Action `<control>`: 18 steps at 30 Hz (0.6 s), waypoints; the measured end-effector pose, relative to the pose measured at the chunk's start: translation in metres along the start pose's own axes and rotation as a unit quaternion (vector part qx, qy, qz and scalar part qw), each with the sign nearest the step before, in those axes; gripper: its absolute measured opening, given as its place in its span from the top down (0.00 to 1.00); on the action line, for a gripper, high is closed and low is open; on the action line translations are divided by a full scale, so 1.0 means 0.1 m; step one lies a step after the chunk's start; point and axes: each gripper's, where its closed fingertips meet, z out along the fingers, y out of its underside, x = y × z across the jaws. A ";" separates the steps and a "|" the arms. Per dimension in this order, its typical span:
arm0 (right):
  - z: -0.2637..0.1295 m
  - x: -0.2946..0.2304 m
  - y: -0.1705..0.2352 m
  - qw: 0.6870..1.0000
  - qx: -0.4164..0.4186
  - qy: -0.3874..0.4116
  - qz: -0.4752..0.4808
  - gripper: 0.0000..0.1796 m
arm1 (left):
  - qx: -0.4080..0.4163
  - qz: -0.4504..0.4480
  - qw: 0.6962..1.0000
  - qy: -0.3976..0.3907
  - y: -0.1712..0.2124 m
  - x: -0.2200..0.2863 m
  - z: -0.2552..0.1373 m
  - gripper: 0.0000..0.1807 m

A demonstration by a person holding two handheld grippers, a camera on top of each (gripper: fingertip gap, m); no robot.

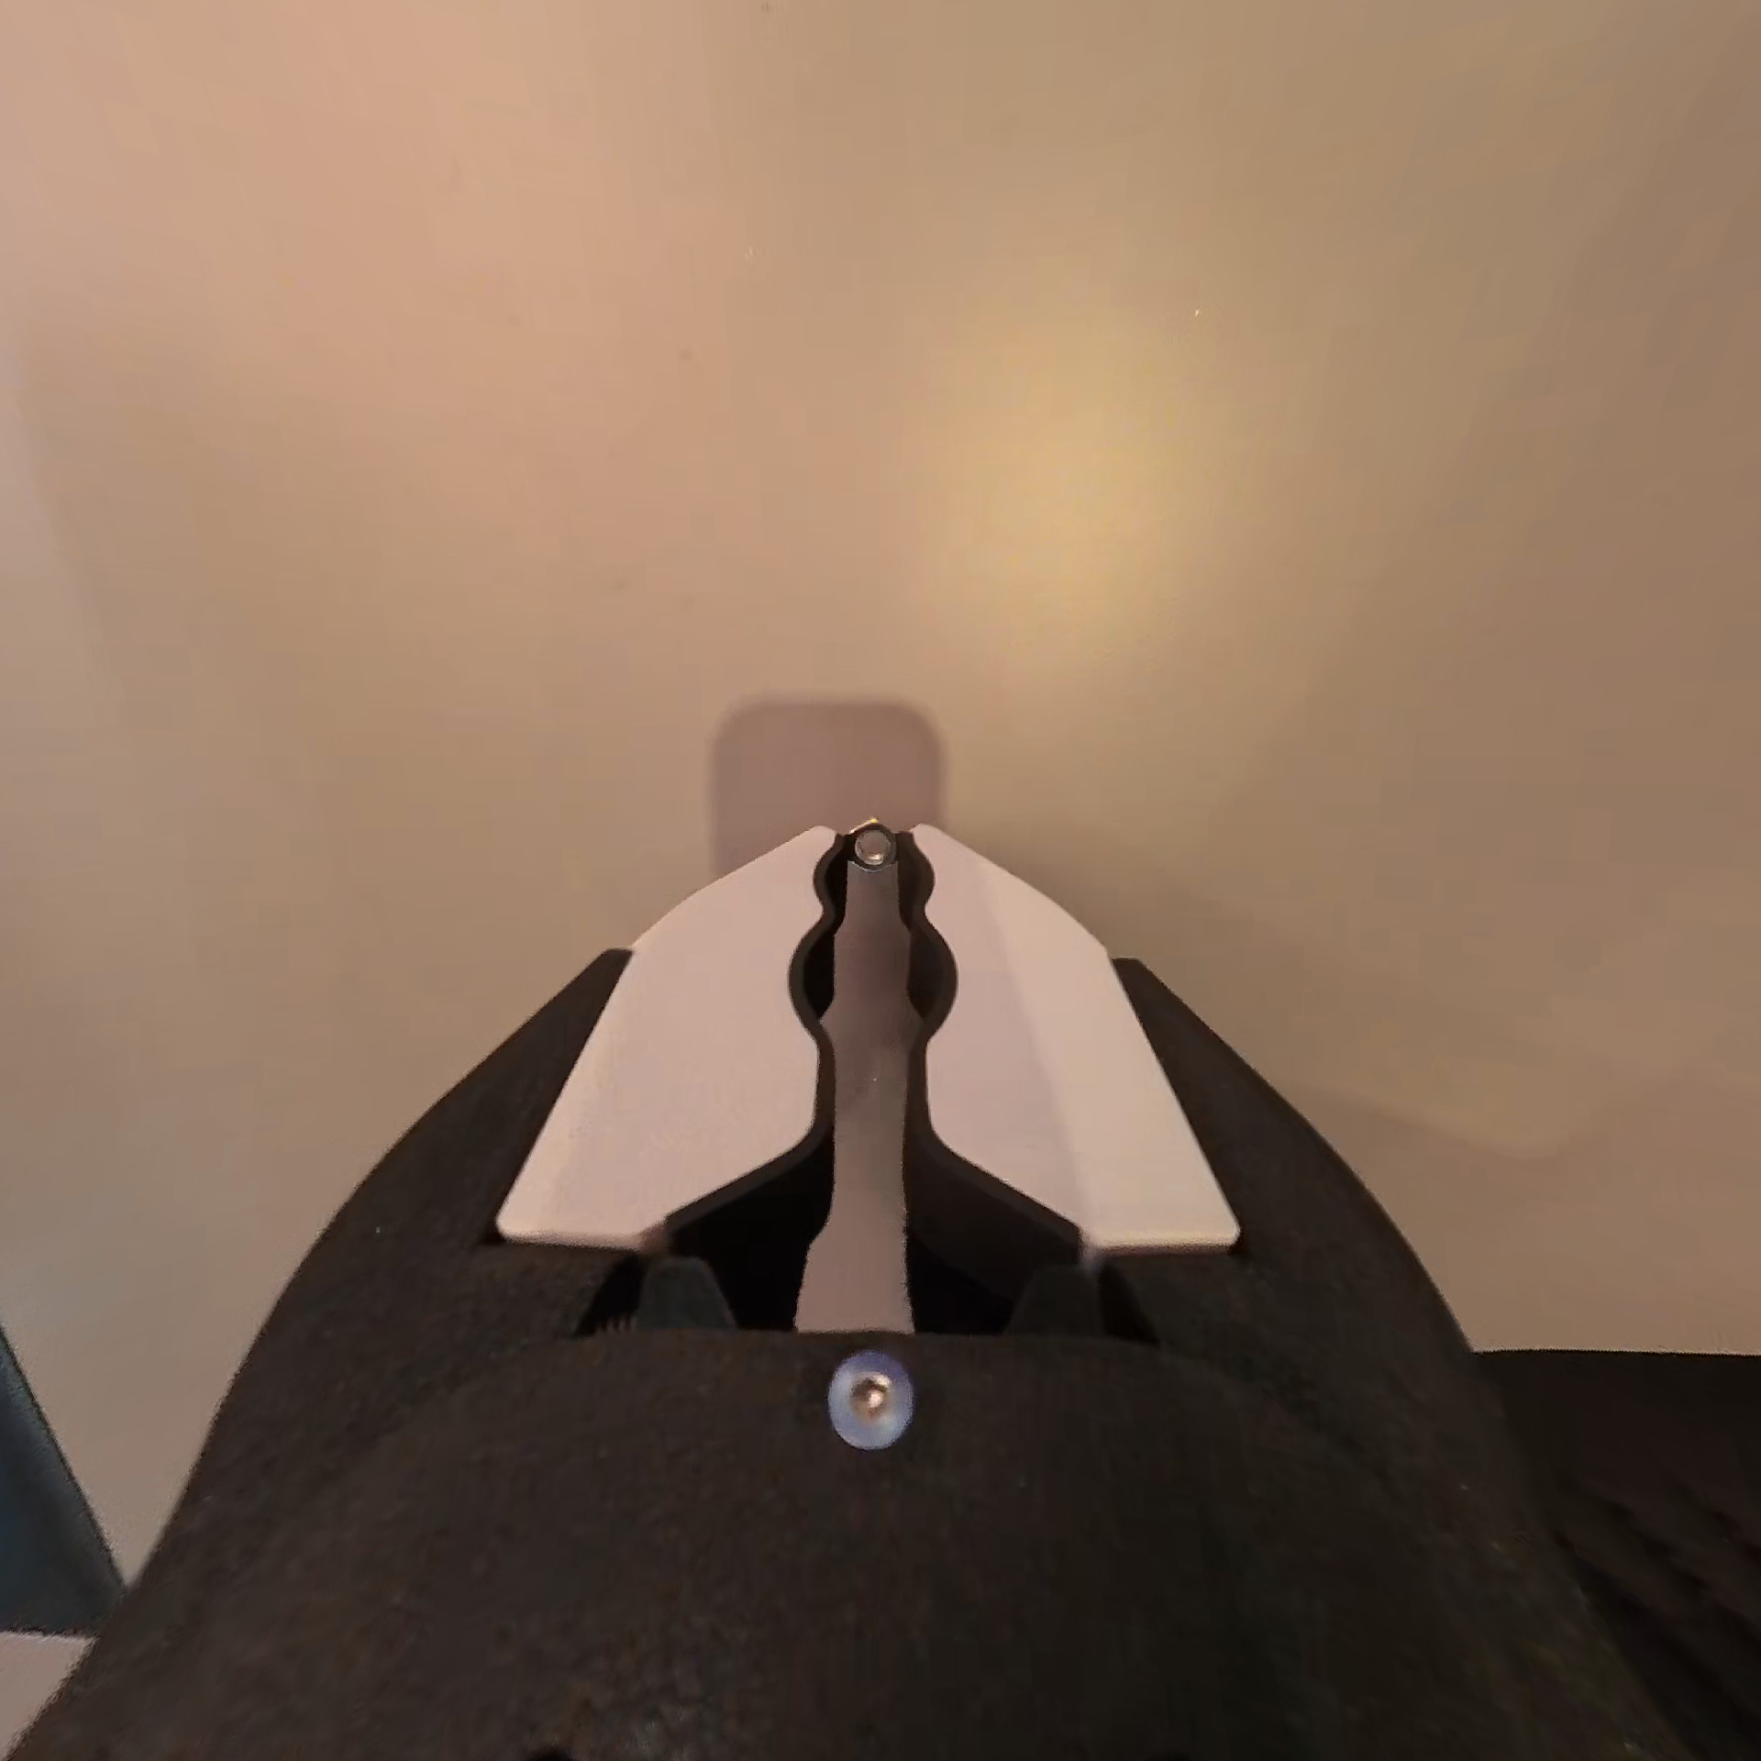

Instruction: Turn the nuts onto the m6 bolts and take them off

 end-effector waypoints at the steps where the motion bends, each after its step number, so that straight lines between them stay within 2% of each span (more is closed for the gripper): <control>1: 0.00 0.00 0.00 1.000 -0.001 0.000 0.000 0.85 | 0.002 -0.002 1.000 0.002 0.01 0.00 0.00 0.95; 18: 0.03 0.09 0.07 1.000 -0.009 0.004 0.004 0.85 | -0.006 -0.021 1.000 0.018 0.08 0.03 0.09 0.95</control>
